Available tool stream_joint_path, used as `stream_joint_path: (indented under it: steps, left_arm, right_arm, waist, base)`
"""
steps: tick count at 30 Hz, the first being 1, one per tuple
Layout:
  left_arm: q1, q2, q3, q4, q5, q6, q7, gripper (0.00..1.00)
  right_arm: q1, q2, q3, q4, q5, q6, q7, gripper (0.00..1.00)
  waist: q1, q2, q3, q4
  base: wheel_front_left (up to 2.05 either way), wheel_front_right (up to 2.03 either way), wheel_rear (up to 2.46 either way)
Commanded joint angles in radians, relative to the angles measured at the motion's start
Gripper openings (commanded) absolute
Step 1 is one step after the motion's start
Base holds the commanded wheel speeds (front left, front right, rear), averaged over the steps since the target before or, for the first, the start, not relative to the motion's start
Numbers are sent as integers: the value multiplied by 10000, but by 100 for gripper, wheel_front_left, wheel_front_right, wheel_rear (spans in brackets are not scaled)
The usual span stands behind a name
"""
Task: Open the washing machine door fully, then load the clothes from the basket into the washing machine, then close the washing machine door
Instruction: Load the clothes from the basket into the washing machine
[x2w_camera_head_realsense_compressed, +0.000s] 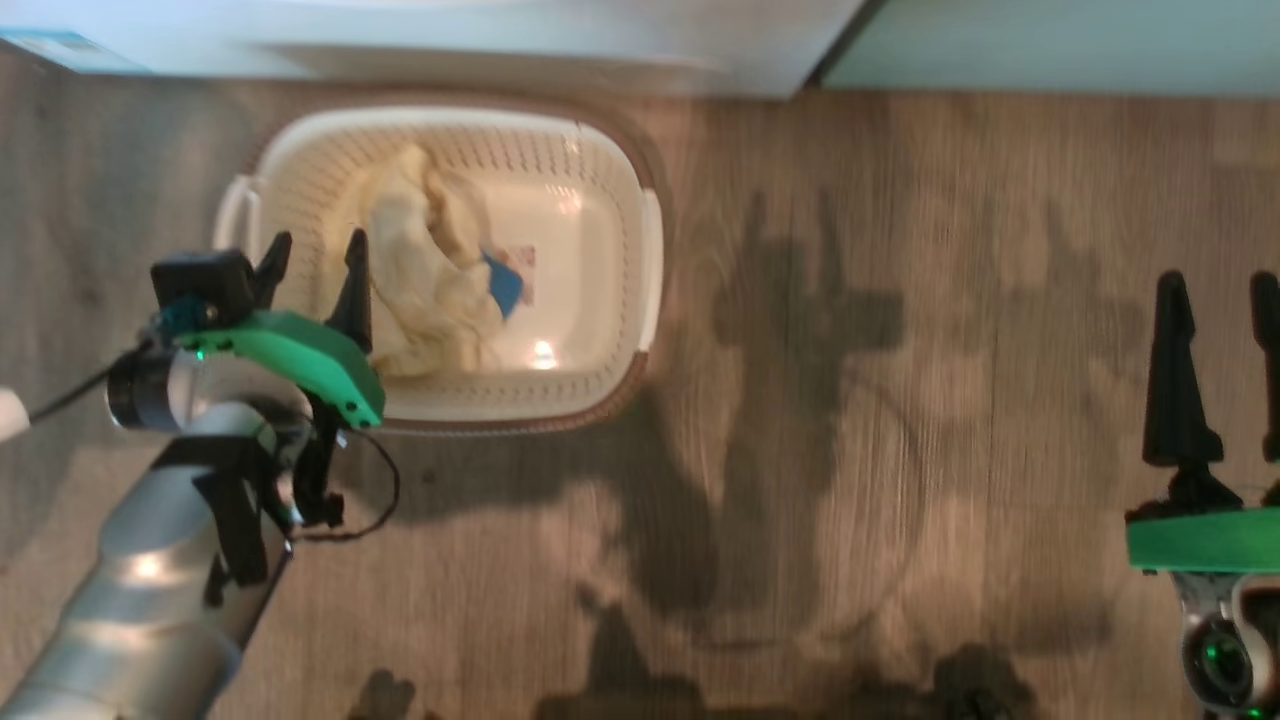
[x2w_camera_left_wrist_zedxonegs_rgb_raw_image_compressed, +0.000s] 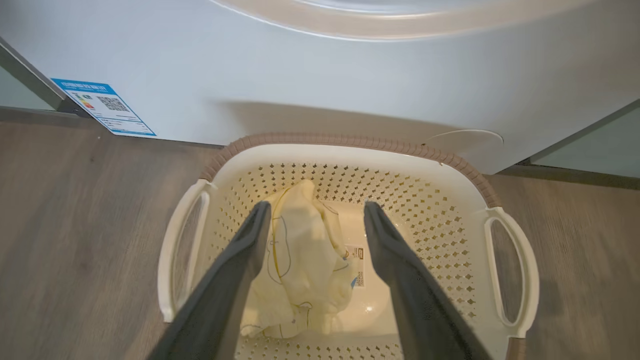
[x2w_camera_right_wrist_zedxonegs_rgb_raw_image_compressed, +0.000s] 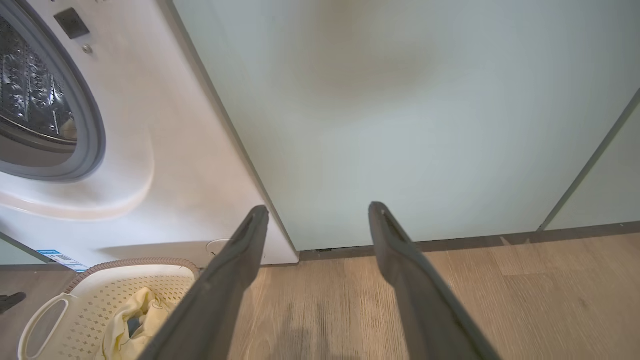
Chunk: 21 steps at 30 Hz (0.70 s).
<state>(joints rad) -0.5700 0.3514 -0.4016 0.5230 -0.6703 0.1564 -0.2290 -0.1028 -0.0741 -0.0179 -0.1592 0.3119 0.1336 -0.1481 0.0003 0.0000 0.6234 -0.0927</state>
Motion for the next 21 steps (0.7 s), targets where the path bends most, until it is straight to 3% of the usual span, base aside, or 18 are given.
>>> stream_joint_path:
  steps: [1,8,21]
  left_arm:
    - [-489,292,220,296,37,-201,-34,100]
    - [-1834,385,-36,1992,235,-762,88,100]
    - [-3445,721,-274,4013,452,-1158,580,100]
  right_arm:
    - [-146,-149,275,-170,110,-29,-202,100]
    - [-702,-85,614,262,335,-29,-617,100]
    - [-1092,-56,1038,741,580,-29,-977,100]
  waist:
    - [-3,0,885,-416]
    - [-3,0,2207,-887]
    - [-3,0,3380,-1450]
  base:
    - [0,0,0]
    - [0,0,0]
    - [0,0,0]
